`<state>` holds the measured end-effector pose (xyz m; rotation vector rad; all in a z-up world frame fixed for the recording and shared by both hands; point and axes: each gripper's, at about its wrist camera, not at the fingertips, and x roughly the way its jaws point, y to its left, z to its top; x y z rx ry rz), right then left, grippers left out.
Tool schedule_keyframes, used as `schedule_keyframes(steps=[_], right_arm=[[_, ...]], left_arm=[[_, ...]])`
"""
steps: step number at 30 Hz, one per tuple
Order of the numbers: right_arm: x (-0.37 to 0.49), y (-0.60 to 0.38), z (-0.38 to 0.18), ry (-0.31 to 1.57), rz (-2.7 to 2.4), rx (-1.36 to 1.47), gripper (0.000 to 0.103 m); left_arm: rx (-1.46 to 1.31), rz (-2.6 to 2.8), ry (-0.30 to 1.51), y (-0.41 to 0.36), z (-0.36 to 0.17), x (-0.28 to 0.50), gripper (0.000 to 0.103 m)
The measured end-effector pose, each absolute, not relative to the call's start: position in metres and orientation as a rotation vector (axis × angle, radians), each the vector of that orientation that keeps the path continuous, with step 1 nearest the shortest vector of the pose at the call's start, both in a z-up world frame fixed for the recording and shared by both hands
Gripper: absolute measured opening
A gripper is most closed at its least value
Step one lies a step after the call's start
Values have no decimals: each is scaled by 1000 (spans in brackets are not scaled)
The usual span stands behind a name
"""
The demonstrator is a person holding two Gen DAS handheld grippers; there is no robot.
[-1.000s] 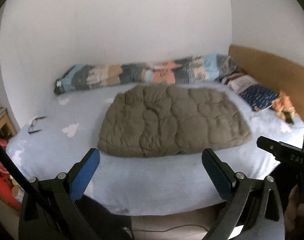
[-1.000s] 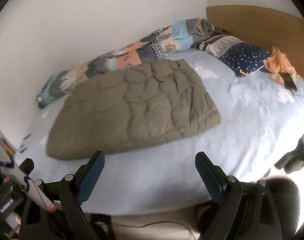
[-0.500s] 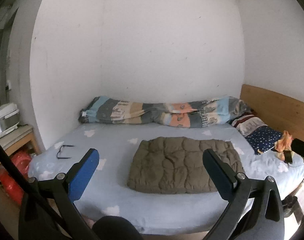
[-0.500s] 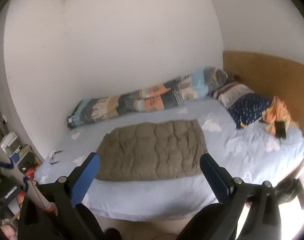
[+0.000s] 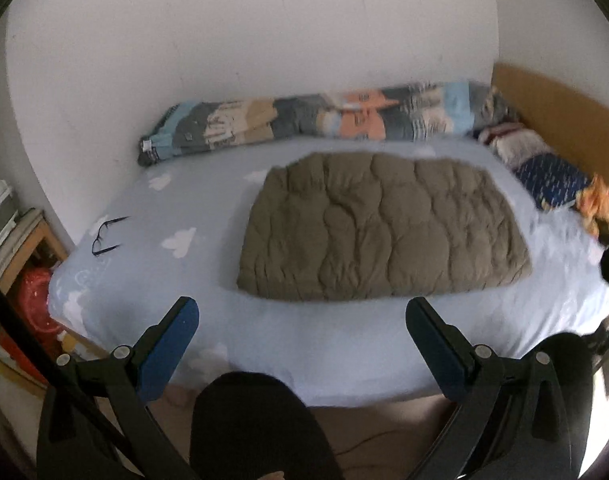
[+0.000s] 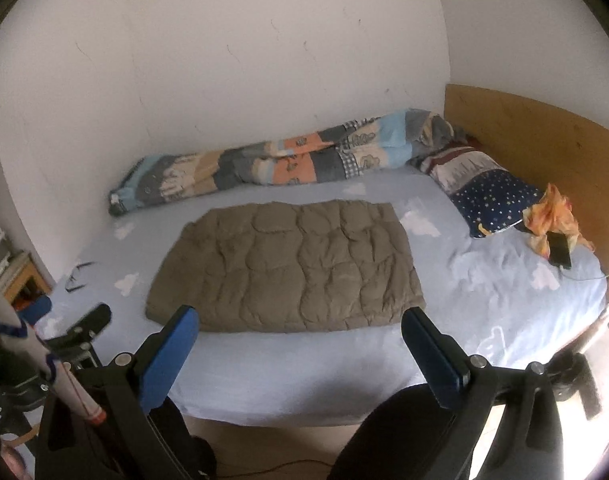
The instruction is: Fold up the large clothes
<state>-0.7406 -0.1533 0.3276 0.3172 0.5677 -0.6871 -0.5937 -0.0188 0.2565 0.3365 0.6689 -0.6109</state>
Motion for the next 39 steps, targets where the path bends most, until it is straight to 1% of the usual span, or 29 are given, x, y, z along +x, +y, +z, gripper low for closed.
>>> schedule_keyframes(steps=[5, 10, 19, 24, 33, 39], right_arm=[[-721, -152, 315, 616, -662, 283, 103], [-708, -146, 305, 658, -641, 264, 103], [-703, -133, 313, 602, -628, 207, 103], [-700, -129, 311, 609, -640, 196, 103], [-700, -128, 312, 570, -652, 166, 103], [-703, -133, 308, 581, -656, 200, 103]], left_arm=[[371, -598, 681, -23, 238, -584, 103], [372, -583, 697, -18, 231, -578, 103], [354, -569, 696, -14, 231, -573, 103], [353, -568, 696, -14, 231, -574, 103], [356, -565, 695, -16, 230, -575, 103], [368, -569, 698, -12, 232, -574, 103]])
